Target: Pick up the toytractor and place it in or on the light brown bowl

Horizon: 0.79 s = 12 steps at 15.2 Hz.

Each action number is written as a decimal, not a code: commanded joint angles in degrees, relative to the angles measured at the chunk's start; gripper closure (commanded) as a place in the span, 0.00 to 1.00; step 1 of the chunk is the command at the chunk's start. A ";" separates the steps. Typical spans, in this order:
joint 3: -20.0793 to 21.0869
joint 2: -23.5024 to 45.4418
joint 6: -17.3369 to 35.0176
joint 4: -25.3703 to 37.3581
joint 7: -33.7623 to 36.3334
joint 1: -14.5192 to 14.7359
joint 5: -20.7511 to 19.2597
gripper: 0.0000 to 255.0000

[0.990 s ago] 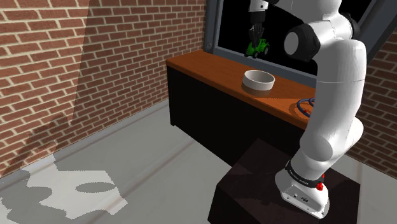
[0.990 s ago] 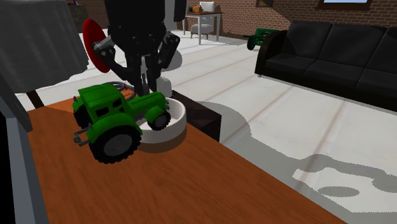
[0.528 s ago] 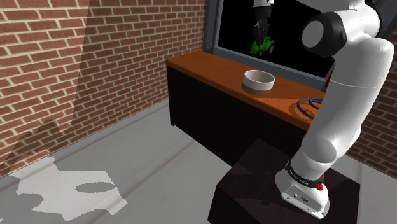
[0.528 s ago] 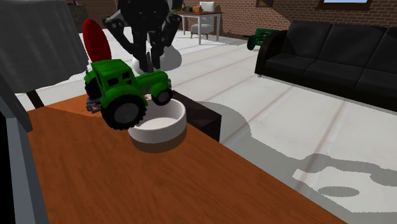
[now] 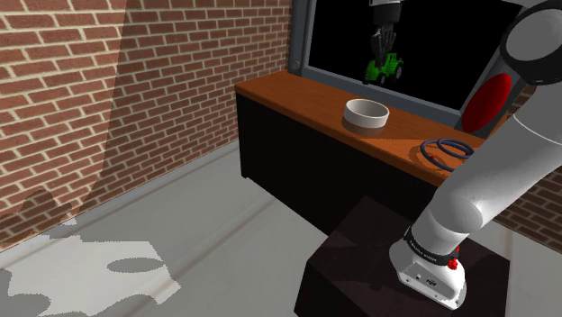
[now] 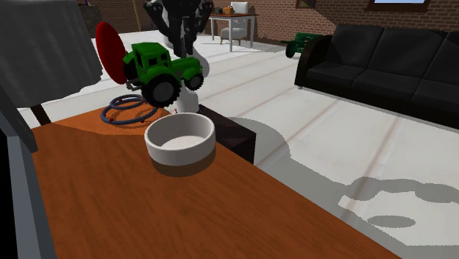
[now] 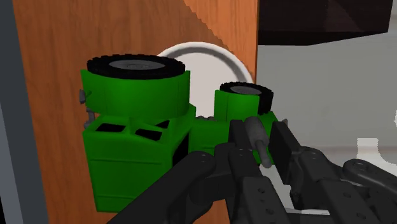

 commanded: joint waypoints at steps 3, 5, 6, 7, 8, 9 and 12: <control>0.83 -3.08 1.53 -4.57 1.47 0.36 -0.56 1.00; 0.86 -3.70 3.15 -6.81 1.71 0.34 -0.67 1.00; 0.87 -3.99 3.96 -7.89 1.82 0.33 -0.73 1.00; 0.88 -4.26 4.76 -8.95 1.93 0.32 -0.78 1.00; 0.88 -4.52 5.55 -10.00 2.03 0.31 -0.83 1.00; 0.88 -4.75 6.34 -11.03 2.13 0.29 -0.87 1.00; 0.87 -5.39 8.70 -14.00 2.40 0.24 -1.01 1.00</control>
